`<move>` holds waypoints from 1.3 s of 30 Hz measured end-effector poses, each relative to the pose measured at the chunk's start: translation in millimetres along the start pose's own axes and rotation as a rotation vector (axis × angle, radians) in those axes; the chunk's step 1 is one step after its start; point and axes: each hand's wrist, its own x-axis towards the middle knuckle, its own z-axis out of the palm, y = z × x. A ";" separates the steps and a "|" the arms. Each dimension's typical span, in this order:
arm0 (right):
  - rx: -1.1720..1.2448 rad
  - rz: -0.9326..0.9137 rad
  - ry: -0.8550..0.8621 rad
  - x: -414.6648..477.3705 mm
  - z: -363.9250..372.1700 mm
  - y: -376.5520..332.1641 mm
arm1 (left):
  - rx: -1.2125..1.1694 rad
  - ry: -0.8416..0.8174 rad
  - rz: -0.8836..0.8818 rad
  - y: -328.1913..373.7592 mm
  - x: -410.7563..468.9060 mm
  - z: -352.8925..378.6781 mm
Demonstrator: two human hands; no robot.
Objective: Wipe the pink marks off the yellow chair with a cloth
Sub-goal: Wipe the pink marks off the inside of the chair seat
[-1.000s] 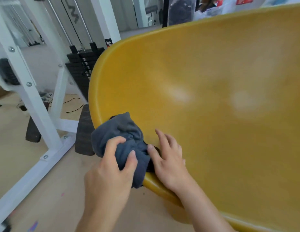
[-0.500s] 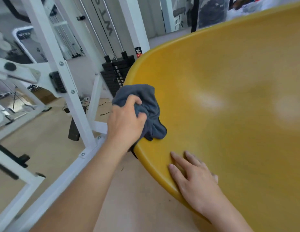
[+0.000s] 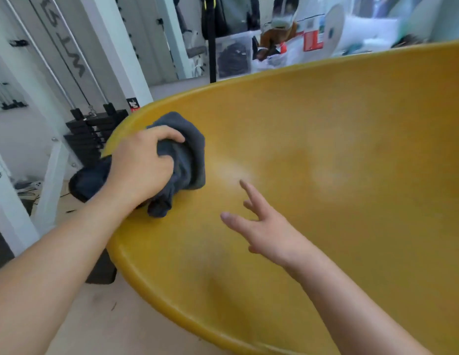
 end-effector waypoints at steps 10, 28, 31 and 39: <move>-0.940 0.254 -0.406 -46.4 -156.7 57.4 | -0.392 -0.217 -0.219 72.3 39.4 195.6; -0.016 0.180 0.180 -50.1 -205.4 96.2 | -0.462 -1.290 0.342 121.6 -131.2 187.9; 0.099 0.217 0.075 -57.2 -196.2 89.3 | -0.455 -1.377 0.346 111.4 -147.3 148.4; -0.188 0.141 0.174 -97.3 -218.0 53.1 | -0.820 -1.182 0.255 126.4 -135.7 114.9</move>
